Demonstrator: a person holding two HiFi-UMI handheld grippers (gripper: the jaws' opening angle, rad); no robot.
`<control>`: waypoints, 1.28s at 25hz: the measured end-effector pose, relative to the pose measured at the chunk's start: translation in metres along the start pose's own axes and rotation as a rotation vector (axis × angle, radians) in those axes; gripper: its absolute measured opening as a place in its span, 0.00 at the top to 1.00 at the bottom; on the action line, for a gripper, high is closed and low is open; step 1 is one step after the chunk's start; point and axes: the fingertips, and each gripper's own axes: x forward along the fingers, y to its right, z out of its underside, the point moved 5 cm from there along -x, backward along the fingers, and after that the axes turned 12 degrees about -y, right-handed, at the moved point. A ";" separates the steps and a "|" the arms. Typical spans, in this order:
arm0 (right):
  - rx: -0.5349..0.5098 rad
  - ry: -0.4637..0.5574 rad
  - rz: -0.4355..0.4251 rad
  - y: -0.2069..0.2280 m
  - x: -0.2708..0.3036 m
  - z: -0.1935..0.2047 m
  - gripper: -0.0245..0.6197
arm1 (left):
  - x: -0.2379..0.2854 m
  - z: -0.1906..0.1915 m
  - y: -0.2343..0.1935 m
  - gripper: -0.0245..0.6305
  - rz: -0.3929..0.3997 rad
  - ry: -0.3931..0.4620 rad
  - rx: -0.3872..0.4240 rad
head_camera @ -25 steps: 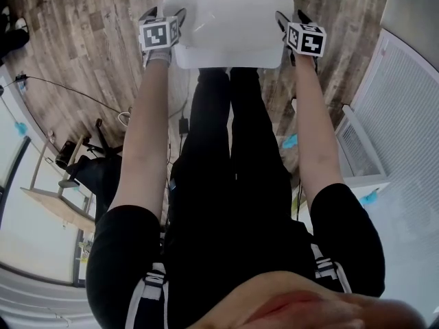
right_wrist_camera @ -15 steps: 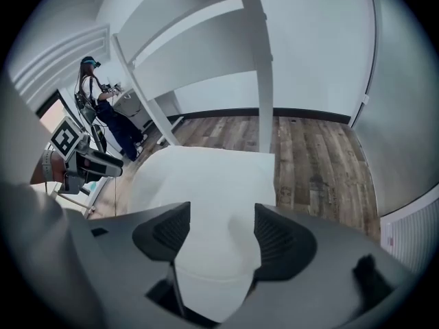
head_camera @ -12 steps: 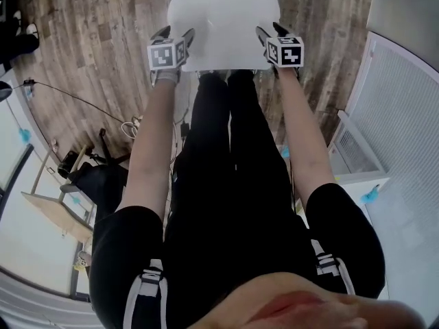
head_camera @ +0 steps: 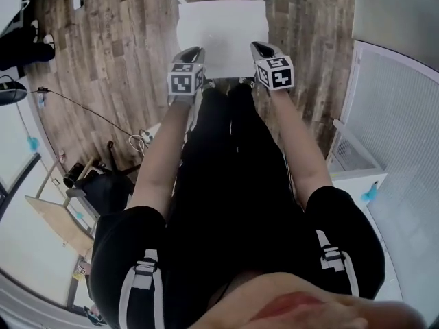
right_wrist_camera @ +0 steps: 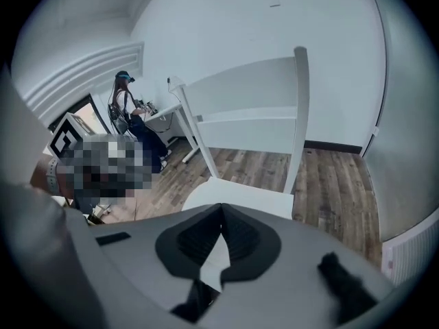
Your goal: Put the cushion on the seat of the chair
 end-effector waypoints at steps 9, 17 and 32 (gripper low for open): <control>-0.052 0.084 -0.034 -0.040 -0.095 -0.041 0.94 | -0.102 -0.040 0.033 0.95 0.024 0.096 0.026; -0.121 0.281 -0.109 -0.084 -0.198 -0.098 0.94 | -0.209 -0.090 0.082 0.95 0.076 0.345 0.154; -0.476 0.783 -0.117 -0.153 -0.410 -0.198 0.94 | -0.404 -0.173 0.163 0.95 0.088 0.783 0.442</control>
